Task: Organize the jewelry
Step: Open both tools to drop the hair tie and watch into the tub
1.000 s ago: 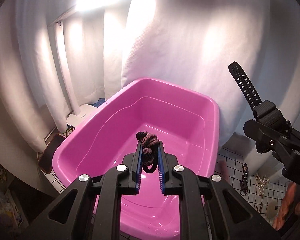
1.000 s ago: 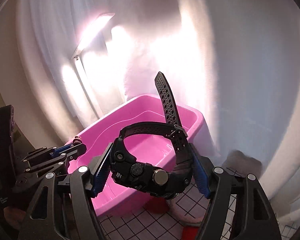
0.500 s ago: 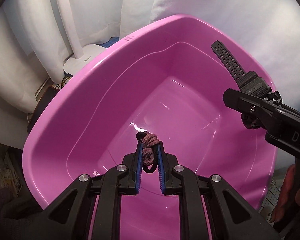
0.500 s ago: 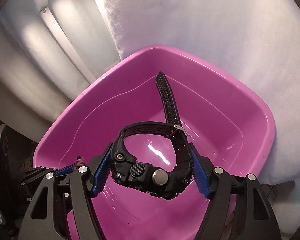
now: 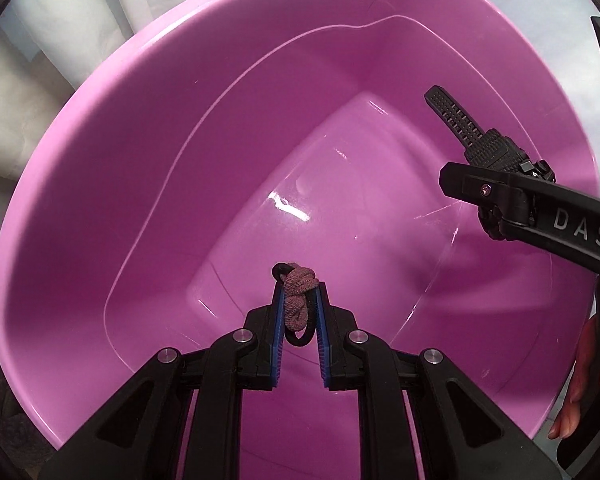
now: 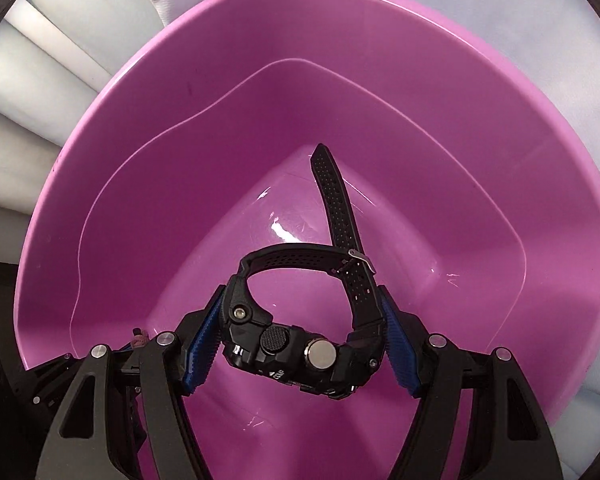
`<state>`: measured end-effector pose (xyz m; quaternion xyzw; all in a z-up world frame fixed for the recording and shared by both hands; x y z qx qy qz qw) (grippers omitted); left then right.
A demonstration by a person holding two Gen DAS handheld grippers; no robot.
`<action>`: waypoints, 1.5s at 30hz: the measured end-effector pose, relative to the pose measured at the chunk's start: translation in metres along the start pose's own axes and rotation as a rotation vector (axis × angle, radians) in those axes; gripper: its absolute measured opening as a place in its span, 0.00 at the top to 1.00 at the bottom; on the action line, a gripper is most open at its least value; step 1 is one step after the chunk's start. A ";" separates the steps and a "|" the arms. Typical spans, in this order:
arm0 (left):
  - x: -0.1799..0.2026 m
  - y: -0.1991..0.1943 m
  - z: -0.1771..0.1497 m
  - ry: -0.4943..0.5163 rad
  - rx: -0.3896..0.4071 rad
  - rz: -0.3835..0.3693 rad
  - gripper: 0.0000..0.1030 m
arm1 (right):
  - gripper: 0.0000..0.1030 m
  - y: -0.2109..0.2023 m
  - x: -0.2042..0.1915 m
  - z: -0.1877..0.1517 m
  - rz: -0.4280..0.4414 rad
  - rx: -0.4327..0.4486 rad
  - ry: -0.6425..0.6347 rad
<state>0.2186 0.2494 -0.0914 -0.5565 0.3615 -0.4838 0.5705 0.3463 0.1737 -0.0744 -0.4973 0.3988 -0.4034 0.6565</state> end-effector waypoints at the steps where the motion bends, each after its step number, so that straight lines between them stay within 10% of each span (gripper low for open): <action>1: 0.000 0.001 0.001 -0.001 -0.009 0.000 0.86 | 0.33 0.002 0.000 0.001 -0.011 -0.011 0.000; 7: -0.001 0.003 0.002 0.004 -0.037 0.019 0.75 | 0.33 0.011 0.001 -0.007 -0.035 -0.057 0.013; 12: -0.003 -0.003 0.007 -0.006 -0.019 0.049 0.27 | 0.32 0.006 0.011 -0.013 -0.046 -0.053 0.037; 45: 0.000 -0.024 -0.002 0.019 0.060 0.065 0.27 | 0.32 -0.027 0.014 -0.029 -0.030 0.020 0.057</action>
Point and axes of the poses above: each gripper's, at about its wrist camera, not at the fingertips, and y roughly the way its jaws point, x to its right, z to its top, the point moved 3 cm from there along y, roughly the way its jaws point, and after that the axes turned 6 degrees about y, right-handed, at the moved point
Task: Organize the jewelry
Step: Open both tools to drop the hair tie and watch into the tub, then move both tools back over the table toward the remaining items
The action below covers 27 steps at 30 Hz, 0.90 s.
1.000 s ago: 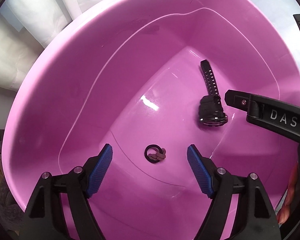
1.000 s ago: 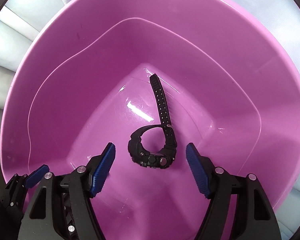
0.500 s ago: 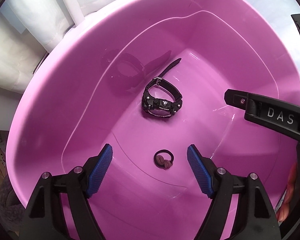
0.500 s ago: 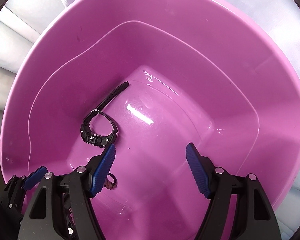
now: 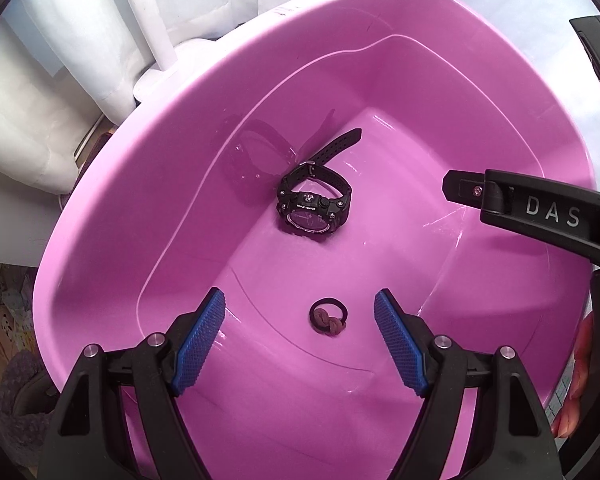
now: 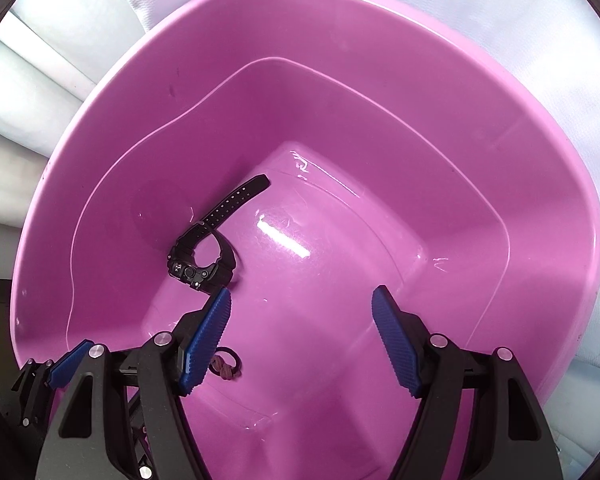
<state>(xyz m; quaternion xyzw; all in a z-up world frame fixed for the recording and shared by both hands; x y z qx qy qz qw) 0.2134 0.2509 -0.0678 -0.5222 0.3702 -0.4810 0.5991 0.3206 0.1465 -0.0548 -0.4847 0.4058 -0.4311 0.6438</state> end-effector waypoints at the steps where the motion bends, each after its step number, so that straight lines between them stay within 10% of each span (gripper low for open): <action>1: 0.000 -0.003 -0.001 0.000 0.008 0.001 0.27 | 0.32 -0.003 -0.001 -0.001 0.003 0.004 0.001; 27: -0.004 -0.088 -0.054 0.065 0.215 -0.014 0.16 | 0.24 -0.085 0.008 -0.063 0.089 0.207 0.009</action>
Point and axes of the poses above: each gripper's, at about its wrist camera, not at the fingertips, and y roughly the way its jaws point, x to its right, z to its top, the point moved 3 cm from there along y, roughly the way its jaws point, and after that the axes turned 6 degrees about y, right-handed, at the moved point
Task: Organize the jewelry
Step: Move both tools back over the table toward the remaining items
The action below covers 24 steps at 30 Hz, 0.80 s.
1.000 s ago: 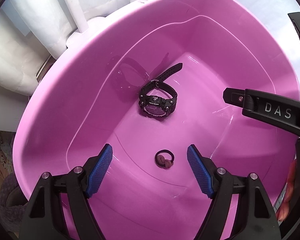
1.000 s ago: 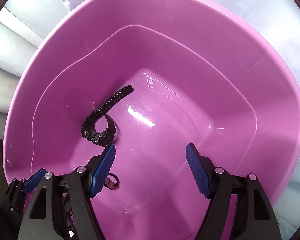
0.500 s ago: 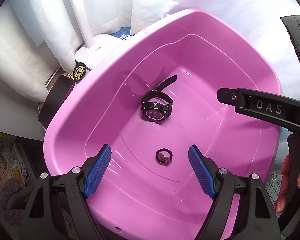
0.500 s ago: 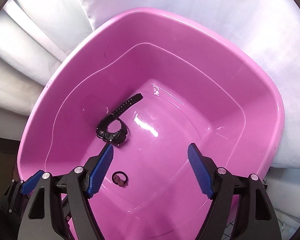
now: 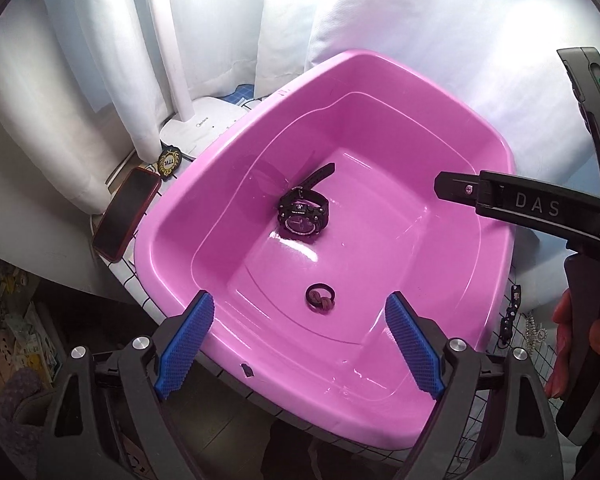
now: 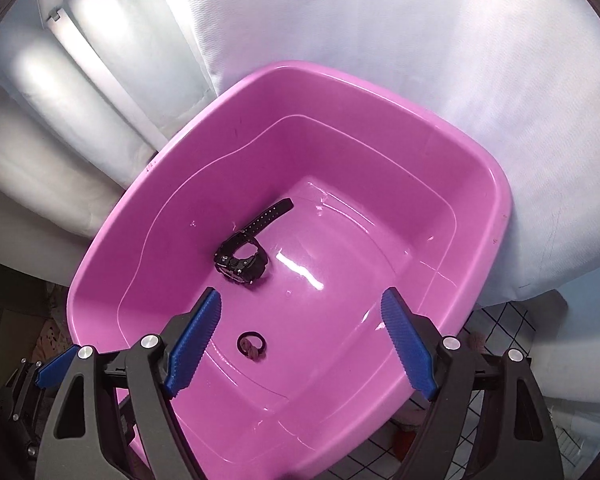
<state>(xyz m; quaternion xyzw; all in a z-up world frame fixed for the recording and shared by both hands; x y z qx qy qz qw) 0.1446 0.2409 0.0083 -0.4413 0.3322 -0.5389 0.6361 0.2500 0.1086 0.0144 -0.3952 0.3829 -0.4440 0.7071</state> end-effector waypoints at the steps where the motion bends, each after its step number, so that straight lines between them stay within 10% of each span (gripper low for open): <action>1: 0.001 -0.003 -0.003 0.005 0.009 0.000 0.16 | 0.24 -0.005 0.004 -0.005 0.005 0.011 0.004; 11: 0.027 -0.037 -0.029 0.069 0.084 -0.029 0.16 | 0.24 -0.062 0.065 -0.082 0.031 0.097 0.059; 24: 0.114 -0.046 -0.094 0.251 0.184 -0.072 0.12 | 0.24 -0.145 0.238 -0.249 -0.105 0.257 0.355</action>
Point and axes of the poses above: each gripper's, at about its wrist camera, not at the fingertips, and y roughly the way its jaws point, x to its right, z to its top, the point moved 3 cm from there along y, roughly the way its jaws point, and after that the axes turned 6 degrees about y, right-handed, at the moved point
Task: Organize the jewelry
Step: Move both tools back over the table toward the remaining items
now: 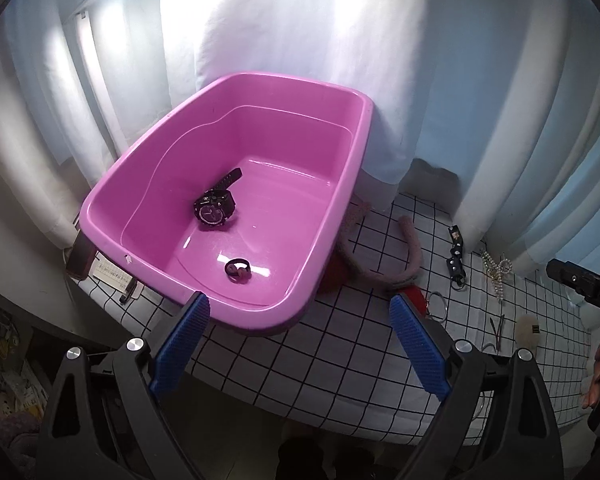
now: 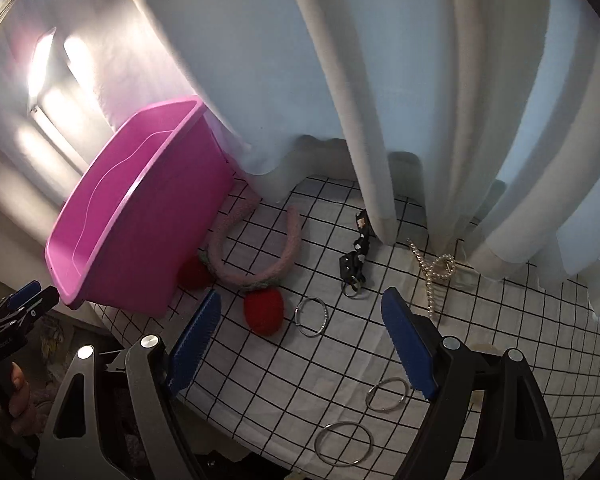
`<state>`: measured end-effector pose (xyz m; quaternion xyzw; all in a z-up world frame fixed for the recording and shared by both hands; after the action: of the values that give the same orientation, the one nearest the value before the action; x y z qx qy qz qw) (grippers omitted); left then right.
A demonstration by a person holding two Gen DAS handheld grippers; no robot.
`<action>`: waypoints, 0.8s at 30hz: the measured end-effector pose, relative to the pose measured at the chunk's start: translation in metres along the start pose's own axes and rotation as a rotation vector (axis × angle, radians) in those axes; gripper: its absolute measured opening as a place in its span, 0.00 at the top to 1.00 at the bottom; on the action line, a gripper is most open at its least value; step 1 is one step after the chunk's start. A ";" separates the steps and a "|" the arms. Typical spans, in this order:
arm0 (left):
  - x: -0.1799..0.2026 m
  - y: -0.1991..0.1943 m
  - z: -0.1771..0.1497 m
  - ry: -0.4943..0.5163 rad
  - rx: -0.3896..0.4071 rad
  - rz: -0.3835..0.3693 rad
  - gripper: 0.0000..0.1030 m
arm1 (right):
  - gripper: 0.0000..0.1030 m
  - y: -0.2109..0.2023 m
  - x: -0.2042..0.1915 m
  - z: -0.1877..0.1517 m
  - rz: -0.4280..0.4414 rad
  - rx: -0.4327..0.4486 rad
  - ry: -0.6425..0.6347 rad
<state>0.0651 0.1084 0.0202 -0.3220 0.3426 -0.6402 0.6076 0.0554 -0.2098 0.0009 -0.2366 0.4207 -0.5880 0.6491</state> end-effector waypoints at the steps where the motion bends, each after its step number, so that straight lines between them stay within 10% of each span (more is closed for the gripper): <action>1: 0.010 0.002 -0.004 0.013 0.003 -0.010 0.11 | 0.24 -0.008 0.016 -0.007 -0.018 0.022 0.023; 11: 0.113 0.030 -0.070 0.087 -0.047 -0.102 0.07 | 0.24 -0.035 0.135 -0.078 -0.133 0.079 0.142; 24: 0.205 0.053 -0.170 -0.131 -0.088 0.032 0.07 | 0.24 0.021 0.200 -0.116 0.001 -0.019 -0.061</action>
<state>-0.0569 -0.0892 -0.1197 -0.3838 0.3349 -0.5925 0.6241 -0.0375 -0.3760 -0.1320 -0.2607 0.4064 -0.5761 0.6595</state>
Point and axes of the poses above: each gripper's, at about its wrist camera, not at the fingertips, and y roughly the way its jaws point, x to its right, z to its top, the point moved 3 cm from there along y, roughly the way its jaws point, and after that the axes turned 6 degrees about y, right-handed, at the moved point
